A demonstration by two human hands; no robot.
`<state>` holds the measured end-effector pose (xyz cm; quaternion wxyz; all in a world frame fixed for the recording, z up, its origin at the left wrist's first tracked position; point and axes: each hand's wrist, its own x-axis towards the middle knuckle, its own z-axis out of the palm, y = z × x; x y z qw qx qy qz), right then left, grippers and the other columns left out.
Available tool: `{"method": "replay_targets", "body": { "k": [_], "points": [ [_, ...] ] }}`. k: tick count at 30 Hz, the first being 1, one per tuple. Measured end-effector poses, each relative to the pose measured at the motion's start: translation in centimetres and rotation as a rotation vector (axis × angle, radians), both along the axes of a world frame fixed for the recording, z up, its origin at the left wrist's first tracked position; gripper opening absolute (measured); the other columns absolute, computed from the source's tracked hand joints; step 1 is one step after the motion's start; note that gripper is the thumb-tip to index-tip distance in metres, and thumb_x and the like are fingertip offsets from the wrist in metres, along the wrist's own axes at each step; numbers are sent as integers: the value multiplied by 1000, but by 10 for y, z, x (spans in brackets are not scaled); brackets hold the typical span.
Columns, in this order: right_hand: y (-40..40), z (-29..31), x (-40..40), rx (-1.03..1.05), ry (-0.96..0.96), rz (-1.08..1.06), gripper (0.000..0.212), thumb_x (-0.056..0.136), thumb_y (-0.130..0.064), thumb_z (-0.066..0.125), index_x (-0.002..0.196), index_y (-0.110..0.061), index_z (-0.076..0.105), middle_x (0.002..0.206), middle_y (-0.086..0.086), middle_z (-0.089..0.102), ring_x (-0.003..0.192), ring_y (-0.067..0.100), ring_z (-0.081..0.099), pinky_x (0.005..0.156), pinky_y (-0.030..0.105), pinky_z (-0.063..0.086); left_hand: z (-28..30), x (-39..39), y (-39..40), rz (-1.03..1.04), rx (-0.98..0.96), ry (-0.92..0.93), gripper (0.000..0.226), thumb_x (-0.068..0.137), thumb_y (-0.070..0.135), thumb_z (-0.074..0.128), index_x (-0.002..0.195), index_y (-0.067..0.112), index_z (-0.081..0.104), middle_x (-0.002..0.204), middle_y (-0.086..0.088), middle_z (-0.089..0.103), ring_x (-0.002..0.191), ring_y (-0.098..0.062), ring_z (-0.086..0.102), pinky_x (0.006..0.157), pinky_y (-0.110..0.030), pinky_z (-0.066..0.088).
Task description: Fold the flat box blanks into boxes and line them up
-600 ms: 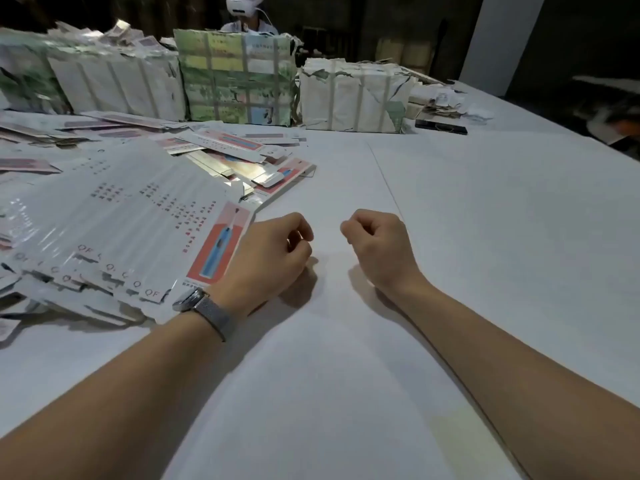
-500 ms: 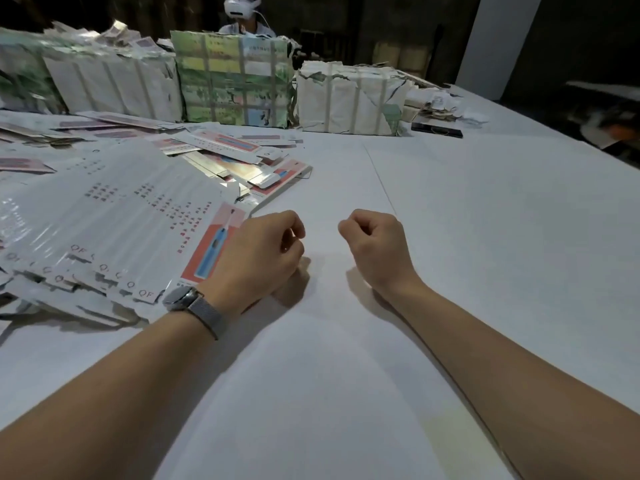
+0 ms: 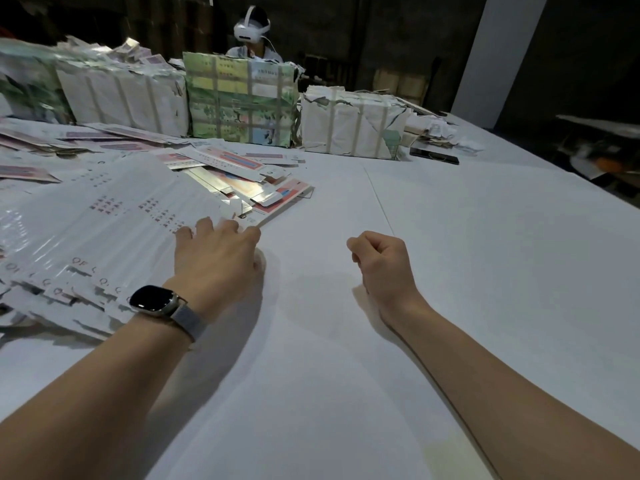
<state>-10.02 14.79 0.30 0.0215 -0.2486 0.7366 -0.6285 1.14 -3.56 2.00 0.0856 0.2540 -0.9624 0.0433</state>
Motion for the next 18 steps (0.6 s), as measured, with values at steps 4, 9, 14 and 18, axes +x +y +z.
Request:
{"method": "replay_targets", "body": {
  "k": [4,9,14,18],
  "points": [
    [0,1,0,-17,-26,11,38,76,-27,57,52,-15,30,62,9,35,46,7,28,54,27,22,3,3,-8,-4,17,-59,24,99,39,42,114,33,59,115,8,54,121,-29,42,96,-59,31],
    [0,-2,-2,-35,-23,15,43,86,-18,59,52,-15,33,63,11,36,45,5,31,55,28,24,5,4,-4,-61,59,-61,28,99,29,45,124,36,56,137,7,46,131,-31,33,95,-60,35],
    [1,-4,-4,-36,-27,2,47,90,-13,60,51,-15,33,62,10,33,46,7,30,54,26,25,8,5,10,-31,27,-55,33,93,16,51,125,23,56,137,-3,38,127,-39,32,92,-57,44],
    [1,-6,-6,-27,-38,8,43,91,-14,60,56,-6,36,50,-4,34,42,5,32,54,24,24,8,8,20,-103,62,119,35,98,38,47,128,21,44,112,-3,49,102,-33,47,72,-40,40]
  ]
}}
